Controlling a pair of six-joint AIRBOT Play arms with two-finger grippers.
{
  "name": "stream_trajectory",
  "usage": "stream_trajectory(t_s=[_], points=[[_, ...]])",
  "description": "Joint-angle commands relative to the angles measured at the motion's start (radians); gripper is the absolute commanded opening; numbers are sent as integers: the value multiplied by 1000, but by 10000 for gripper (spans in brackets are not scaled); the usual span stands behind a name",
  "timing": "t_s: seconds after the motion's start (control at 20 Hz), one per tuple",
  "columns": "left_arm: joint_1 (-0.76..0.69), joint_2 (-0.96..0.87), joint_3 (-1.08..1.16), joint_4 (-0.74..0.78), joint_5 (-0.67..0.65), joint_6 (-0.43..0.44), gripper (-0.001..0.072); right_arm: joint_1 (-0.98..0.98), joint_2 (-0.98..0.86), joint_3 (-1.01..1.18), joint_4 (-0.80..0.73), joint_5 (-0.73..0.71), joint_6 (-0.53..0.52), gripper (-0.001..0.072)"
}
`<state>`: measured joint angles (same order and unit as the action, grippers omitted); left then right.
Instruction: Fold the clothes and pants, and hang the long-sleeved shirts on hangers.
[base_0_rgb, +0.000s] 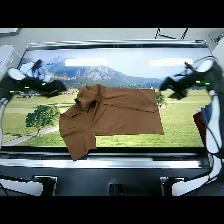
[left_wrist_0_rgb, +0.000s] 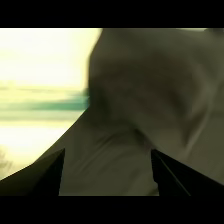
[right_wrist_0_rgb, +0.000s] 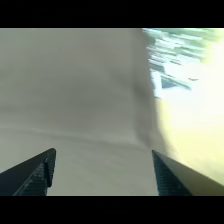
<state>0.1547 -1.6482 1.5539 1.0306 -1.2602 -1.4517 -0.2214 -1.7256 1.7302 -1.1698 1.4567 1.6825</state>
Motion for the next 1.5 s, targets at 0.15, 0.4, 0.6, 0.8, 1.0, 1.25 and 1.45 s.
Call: stream_trajectory(t_s=[0.15,0.4,0.6,0.8,1.0,1.25,1.45], points=[[285,84,-324,43,-259,54,488,-227,177,-315,-104,179,-61,619],[277,104,-608,-100,-65,212,481,-230,238,-488,-100,145,-100,618],[209,64,-635,-164,-19,246,392,-230,238,-488,-80,142,-98,606],[130,55,-635,-205,28,246,373,-230,238,-488,-87,131,-98,606],[113,62,-634,-204,19,245,25,-230,237,-557,-94,80,-99,573],[114,101,-634,-205,20,245,25,-228,235,-781,71,-65,-187,567],[110,124,-634,-208,19,237,25,-168,211,-828,174,-200,-237,555]])
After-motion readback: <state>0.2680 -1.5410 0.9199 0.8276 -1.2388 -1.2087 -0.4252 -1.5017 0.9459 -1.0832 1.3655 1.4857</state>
